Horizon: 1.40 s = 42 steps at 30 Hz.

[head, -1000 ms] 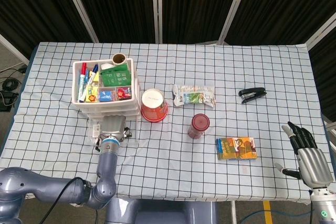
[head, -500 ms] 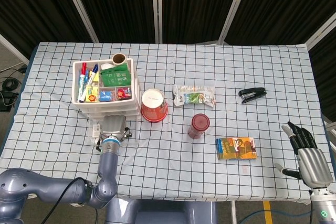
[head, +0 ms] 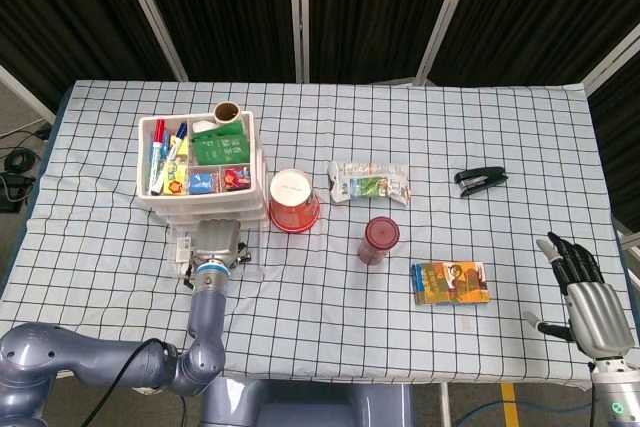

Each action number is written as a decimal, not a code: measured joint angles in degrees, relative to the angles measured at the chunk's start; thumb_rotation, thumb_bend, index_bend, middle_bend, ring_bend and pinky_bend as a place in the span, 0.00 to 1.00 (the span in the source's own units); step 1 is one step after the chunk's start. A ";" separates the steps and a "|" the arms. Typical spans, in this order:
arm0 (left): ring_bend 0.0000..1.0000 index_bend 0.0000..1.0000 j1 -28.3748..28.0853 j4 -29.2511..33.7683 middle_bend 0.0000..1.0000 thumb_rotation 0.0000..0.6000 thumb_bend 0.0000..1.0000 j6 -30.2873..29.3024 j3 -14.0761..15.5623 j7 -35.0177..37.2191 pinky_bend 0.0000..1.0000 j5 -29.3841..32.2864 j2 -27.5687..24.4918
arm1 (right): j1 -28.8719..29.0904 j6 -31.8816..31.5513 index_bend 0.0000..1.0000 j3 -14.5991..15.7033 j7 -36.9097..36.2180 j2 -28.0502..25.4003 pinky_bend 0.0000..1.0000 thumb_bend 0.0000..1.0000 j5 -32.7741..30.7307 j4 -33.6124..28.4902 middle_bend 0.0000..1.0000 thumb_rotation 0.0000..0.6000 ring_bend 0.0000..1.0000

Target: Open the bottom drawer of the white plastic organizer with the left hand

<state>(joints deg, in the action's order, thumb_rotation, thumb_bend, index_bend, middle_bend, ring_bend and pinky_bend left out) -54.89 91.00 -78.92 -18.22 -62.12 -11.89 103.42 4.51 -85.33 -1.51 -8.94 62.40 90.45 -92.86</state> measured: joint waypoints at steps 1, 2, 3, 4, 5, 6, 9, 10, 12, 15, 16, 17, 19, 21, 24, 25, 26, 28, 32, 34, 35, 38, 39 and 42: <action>1.00 0.46 0.04 -0.12 1.00 1.00 0.43 0.06 0.02 0.02 0.90 -0.09 0.05 | -0.01 -0.01 0.00 0.01 0.00 -0.01 0.00 0.03 0.01 -0.02 0.00 1.00 0.00; 1.00 0.46 0.11 -0.21 1.00 1.00 0.43 0.16 0.02 0.06 0.90 -0.16 0.14 | -0.01 -0.01 0.00 0.00 0.00 -0.01 0.00 0.03 0.00 -0.01 0.00 1.00 0.00; 1.00 0.46 0.14 -0.27 1.00 1.00 0.43 0.21 0.00 0.10 0.90 -0.22 0.18 | -0.01 -0.01 0.00 0.00 0.02 -0.01 0.00 0.03 -0.01 -0.02 0.00 1.00 0.00; 1.00 0.46 0.17 -0.33 1.00 1.00 0.43 0.26 -0.02 0.13 0.90 -0.31 0.22 | 0.00 0.00 0.00 0.00 0.02 0.00 0.00 0.03 -0.01 -0.02 0.00 1.00 0.00; 1.00 0.46 0.19 -0.40 1.00 1.00 0.43 0.31 -0.04 0.17 0.90 -0.44 0.30 | 0.00 0.01 0.00 0.00 0.03 0.01 0.00 0.03 -0.01 -0.02 0.00 1.00 0.00; 1.00 0.46 0.21 -0.48 1.00 1.00 0.43 0.33 -0.07 0.22 0.90 -0.52 0.39 | 0.00 0.02 0.00 0.01 0.05 0.01 0.00 0.03 -0.01 -0.01 0.00 1.00 0.00; 1.00 0.46 0.26 -0.74 1.00 1.00 0.43 0.40 -0.13 0.44 0.90 -0.92 0.69 | 0.01 0.03 0.00 0.02 0.10 0.03 0.00 0.03 0.01 0.00 0.00 1.00 0.00; 1.00 0.46 0.28 -0.80 1.00 1.00 0.43 0.45 -0.14 0.54 0.90 -1.04 0.79 | 0.01 0.04 0.00 0.02 0.10 0.03 0.00 0.03 -0.01 0.00 0.00 1.00 0.00; 1.00 0.46 0.36 -0.87 1.00 1.00 0.43 0.65 -0.21 0.79 0.90 -1.24 1.02 | 0.01 0.01 0.00 -0.03 0.03 0.02 0.00 0.03 -0.06 0.00 0.00 1.00 0.00; 1.00 0.47 0.42 -1.00 1.00 1.00 0.43 0.71 -0.42 1.01 0.90 -1.41 1.26 | -0.01 -0.06 0.00 -0.03 -0.03 -0.02 0.00 0.03 -0.01 -0.01 0.00 1.00 0.00; 1.00 0.47 0.44 -1.03 1.00 1.00 0.43 0.72 -0.54 1.12 0.90 -1.43 1.33 | -0.01 -0.04 0.00 -0.01 -0.03 -0.03 0.00 0.03 0.00 -0.01 0.00 1.00 0.00; 1.00 0.47 0.46 -1.14 1.00 1.00 0.43 0.71 -0.64 1.21 0.90 -1.45 1.43 | -0.02 -0.06 0.00 -0.01 -0.06 -0.03 0.00 0.03 0.01 -0.01 0.00 1.00 0.00; 1.00 0.47 0.46 -1.37 1.00 1.00 0.43 0.68 -0.61 1.12 0.90 -1.48 1.59 | -0.02 -0.08 0.00 -0.02 -0.10 -0.04 0.00 0.03 0.02 -0.01 0.00 1.00 0.00; 1.00 0.48 0.46 -1.78 1.00 1.00 0.43 0.66 -0.56 1.07 0.90 -1.63 1.87 | -0.03 -0.11 0.00 -0.01 -0.12 -0.06 0.00 0.03 0.05 -0.01 0.00 1.00 0.00; 1.00 0.48 0.56 -2.26 1.00 1.00 0.44 0.76 -0.56 1.44 0.90 -2.09 2.26 | -0.03 -0.10 0.00 0.01 -0.11 -0.06 0.00 0.03 0.08 -0.03 0.00 1.00 0.00; 1.00 0.49 0.60 -2.39 1.00 1.00 0.46 0.82 -0.55 1.51 0.90 -2.22 2.38 | -0.03 -0.08 0.00 0.01 -0.11 -0.06 0.00 0.03 0.06 -0.04 0.00 1.00 0.00; 1.00 0.49 0.65 -2.49 1.00 1.00 0.48 0.92 -0.50 1.52 0.90 -2.30 2.48 | -0.02 -0.09 0.00 0.00 -0.11 -0.06 0.00 0.03 0.06 -0.04 0.00 1.00 0.00; 1.00 0.50 0.69 -2.55 1.00 1.00 0.55 1.07 -0.48 1.54 0.90 -2.36 2.56 | -0.03 -0.10 0.00 -0.02 -0.12 -0.05 0.00 0.03 0.04 -0.03 0.00 1.00 0.00; 1.00 0.52 0.93 -2.55 1.00 1.00 0.57 1.40 -0.47 1.96 0.90 -2.91 2.65 | -0.02 -0.10 0.00 -0.02 -0.13 -0.05 0.00 0.03 0.04 -0.03 0.00 1.00 0.00; 1.00 0.53 1.08 -2.36 1.00 1.00 0.57 1.55 -0.39 2.07 0.90 -3.09 2.63 | -0.04 -0.13 0.00 -0.02 -0.11 -0.06 0.00 0.03 0.03 -0.04 0.00 1.00 0.00; 1.00 0.53 1.16 -2.21 1.00 1.00 0.57 1.62 -0.40 2.17 0.90 -3.16 2.60 | -0.05 -0.17 0.00 -0.02 -0.12 -0.06 0.00 0.03 0.05 -0.05 0.00 1.00 0.00; 1.00 0.54 1.35 -1.91 1.00 1.00 0.57 1.67 -0.40 2.41 0.90 -3.57 2.47 | -0.11 -0.27 0.00 0.00 -0.13 -0.10 0.00 0.03 0.10 -0.09 0.00 1.00 0.00; 1.00 0.54 1.40 -1.75 1.00 1.00 0.57 1.63 -0.38 2.46 0.90 -3.73 2.39 | -0.11 -0.26 0.00 0.00 -0.14 -0.11 0.00 0.03 0.09 -0.10 0.00 1.00 0.00; 1.00 0.55 1.62 -1.00 1.00 1.00 0.57 1.37 -0.34 2.68 0.90 -4.36 2.02 | -0.10 -0.23 0.00 0.01 -0.12 -0.13 0.00 0.03 0.08 -0.12 0.00 1.00 0.00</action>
<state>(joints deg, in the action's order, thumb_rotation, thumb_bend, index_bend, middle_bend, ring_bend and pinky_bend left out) -53.28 90.00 -77.55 -18.56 -59.44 -16.26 105.44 4.41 -85.55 -1.50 -9.06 62.27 90.53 -92.98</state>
